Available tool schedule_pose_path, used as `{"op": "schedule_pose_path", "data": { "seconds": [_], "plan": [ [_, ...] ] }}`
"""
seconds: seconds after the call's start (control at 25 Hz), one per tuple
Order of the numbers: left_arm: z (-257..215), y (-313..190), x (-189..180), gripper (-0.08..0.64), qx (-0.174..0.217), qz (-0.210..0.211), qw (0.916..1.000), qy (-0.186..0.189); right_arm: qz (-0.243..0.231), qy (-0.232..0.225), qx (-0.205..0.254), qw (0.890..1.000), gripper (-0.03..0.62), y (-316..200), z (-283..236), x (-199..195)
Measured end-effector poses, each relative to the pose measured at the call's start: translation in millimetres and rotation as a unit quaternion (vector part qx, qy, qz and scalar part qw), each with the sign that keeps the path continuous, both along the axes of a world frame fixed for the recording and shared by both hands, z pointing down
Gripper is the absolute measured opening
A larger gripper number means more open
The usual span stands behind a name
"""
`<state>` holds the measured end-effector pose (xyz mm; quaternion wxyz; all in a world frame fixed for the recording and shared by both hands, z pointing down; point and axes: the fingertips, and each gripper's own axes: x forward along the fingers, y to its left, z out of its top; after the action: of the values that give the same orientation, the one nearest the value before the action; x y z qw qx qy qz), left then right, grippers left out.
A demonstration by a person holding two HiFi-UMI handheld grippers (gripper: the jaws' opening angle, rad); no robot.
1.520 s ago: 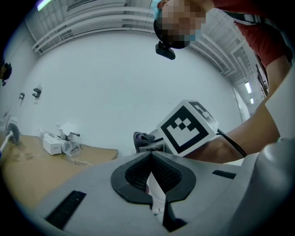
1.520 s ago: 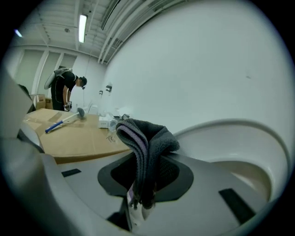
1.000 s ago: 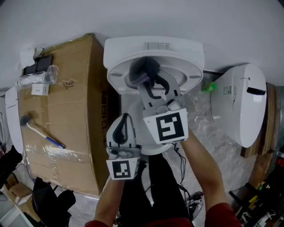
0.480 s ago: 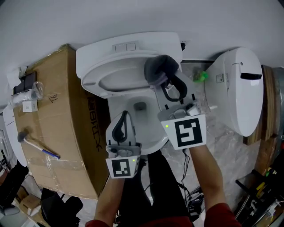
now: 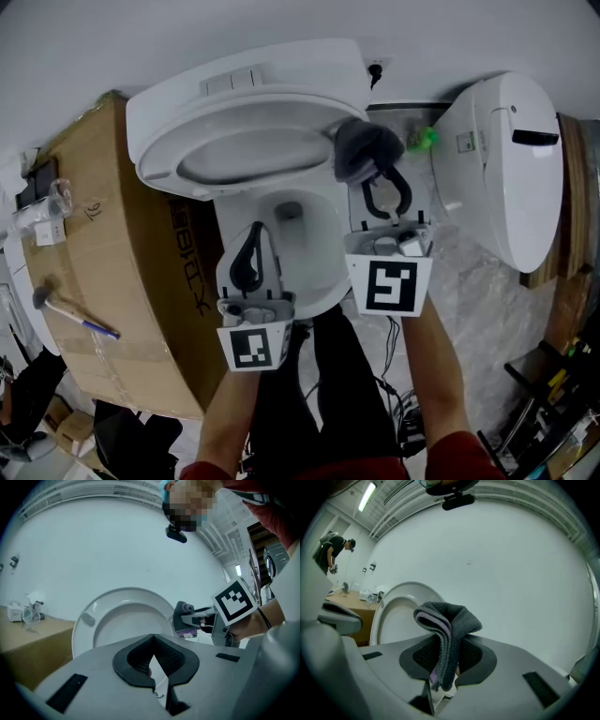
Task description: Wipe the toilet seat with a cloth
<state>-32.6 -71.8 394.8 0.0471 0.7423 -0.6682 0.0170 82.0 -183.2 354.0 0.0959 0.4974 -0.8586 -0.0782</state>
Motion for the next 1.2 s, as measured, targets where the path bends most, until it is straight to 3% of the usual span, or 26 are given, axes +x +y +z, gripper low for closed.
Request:
{"op": "schedule_pose_path", "data": {
  "seconds": [0.2, 0.44, 0.68, 0.84, 1.2],
  "plan": [
    [14.3, -1.1, 0.8, 0.012, -0.006, 0.001, 0.9999, -0.009, 0.002, 0.027, -0.058, 0.998, 0.077, 1.9, 59.0, 8.1],
    [36.7, -2.0, -9.5, 0.011, -0.015, -0.008, 0.9997, -0.015, 0.0, -0.015, -0.125, 0.992, 0.078, -1.6, 106.3, 0.7],
    [56.0, -3.4, -22.0, 0.011, -0.023, -0.027, 0.9993, -0.01, 0.011, -0.011, -0.181, 0.983, 0.078, 6.8, 162.2, -0.3],
    [71.0, -1.2, -31.1, 0.011, -0.034, -0.034, 0.9988, -0.011, 0.005, 0.002, -0.197, 0.98, 0.078, 11.6, 191.1, -4.8],
    [96.2, -2.6, -42.4, 0.011, -0.049, -0.045, 0.9978, -0.01, -0.025, 0.04, -0.178, 0.983, 0.077, 20.1, 218.1, -21.9]
  ]
}}
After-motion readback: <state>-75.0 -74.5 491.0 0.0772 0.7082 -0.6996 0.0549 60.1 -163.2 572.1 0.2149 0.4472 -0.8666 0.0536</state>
